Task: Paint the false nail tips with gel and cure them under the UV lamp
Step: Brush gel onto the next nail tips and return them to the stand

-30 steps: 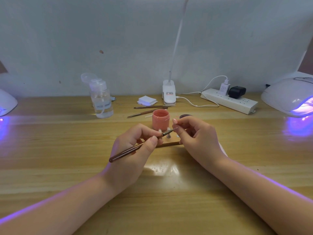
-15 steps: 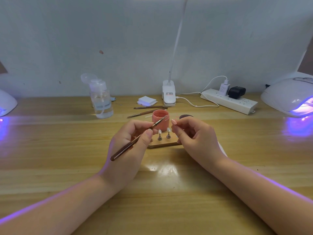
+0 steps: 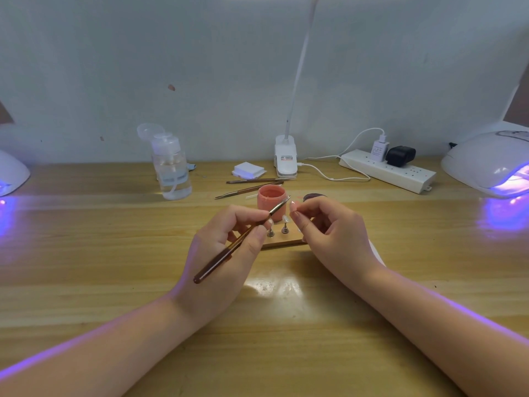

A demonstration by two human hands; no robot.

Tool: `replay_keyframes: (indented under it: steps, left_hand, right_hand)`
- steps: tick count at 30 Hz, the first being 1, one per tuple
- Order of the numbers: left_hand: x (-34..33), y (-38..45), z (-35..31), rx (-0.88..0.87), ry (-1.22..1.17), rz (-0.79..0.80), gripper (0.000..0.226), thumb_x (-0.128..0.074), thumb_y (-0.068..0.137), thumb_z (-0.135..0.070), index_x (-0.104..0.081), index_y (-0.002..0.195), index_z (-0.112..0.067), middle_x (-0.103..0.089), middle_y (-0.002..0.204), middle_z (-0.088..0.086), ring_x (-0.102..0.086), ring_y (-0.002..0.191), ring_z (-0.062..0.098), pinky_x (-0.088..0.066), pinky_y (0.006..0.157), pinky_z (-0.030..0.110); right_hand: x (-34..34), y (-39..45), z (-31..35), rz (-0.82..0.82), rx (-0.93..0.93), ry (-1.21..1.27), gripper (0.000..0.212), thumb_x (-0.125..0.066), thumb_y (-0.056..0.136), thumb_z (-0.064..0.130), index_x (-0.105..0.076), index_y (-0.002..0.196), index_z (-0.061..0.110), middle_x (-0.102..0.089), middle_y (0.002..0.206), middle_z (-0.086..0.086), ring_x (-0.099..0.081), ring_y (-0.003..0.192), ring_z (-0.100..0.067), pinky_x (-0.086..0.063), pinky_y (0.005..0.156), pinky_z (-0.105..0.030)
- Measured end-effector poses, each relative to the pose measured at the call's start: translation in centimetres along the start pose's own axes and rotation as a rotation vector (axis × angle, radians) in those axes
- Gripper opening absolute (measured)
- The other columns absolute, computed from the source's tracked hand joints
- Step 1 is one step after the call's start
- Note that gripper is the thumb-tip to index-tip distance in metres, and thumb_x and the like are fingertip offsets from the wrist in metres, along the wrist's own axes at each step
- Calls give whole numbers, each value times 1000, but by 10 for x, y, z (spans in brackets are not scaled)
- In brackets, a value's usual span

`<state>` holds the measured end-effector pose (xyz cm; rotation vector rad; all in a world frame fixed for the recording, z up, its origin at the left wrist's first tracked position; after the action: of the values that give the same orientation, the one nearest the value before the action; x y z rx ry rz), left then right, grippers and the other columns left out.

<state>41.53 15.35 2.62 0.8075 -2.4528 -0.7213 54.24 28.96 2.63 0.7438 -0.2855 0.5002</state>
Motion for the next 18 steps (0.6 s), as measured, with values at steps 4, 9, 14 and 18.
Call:
replay_keyframes:
  steps: [4, 9, 14, 18]
  left_hand:
    - [-2, 0, 1, 13, 37, 28, 16, -63, 87, -24, -68, 101, -28, -72, 94, -13, -66, 86, 13, -52, 75, 31]
    - [2, -1, 0, -59, 29, 19, 17, -55, 84, -32, -66, 93, -23, -71, 89, -11, -64, 83, 14, -48, 73, 32]
    - [0, 0, 3, 13, 17, 63, 13, -61, 88, -25, -67, 100, -28, -71, 94, -10, -64, 87, 17, -51, 76, 27]
    - [2, -1, 1, -48, -12, 79, 19, -55, 85, -32, -66, 93, -19, -70, 87, -6, -61, 79, 12, -46, 73, 21]
  right_hand:
    - [0, 0, -1, -13, -1, -11, 6, -68, 88, 11, -72, 93, 8, -63, 70, 4, -56, 60, -19, -49, 62, -41]
    - [-1, 1, -1, -12, -3, -18, 6, -68, 88, 11, -71, 93, 10, -64, 71, 4, -58, 61, -20, -51, 64, -44]
    - [-1, 0, 0, -10, 3, -26, 6, -68, 88, 10, -71, 93, 10, -65, 72, 1, -60, 63, -21, -51, 65, -43]
    - [-1, 0, -1, -6, -7, -29, 7, -68, 88, 8, -71, 93, 10, -66, 73, -2, -62, 65, -22, -51, 67, -44]
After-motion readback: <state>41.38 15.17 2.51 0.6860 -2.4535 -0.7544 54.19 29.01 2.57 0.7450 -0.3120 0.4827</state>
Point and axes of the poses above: each hand's wrist, its own y-axis towards the middle knuckle, its own x-axis out of the back of the hand, z = x × y, the point moved 1 cm from there along y, towards the middle knuckle
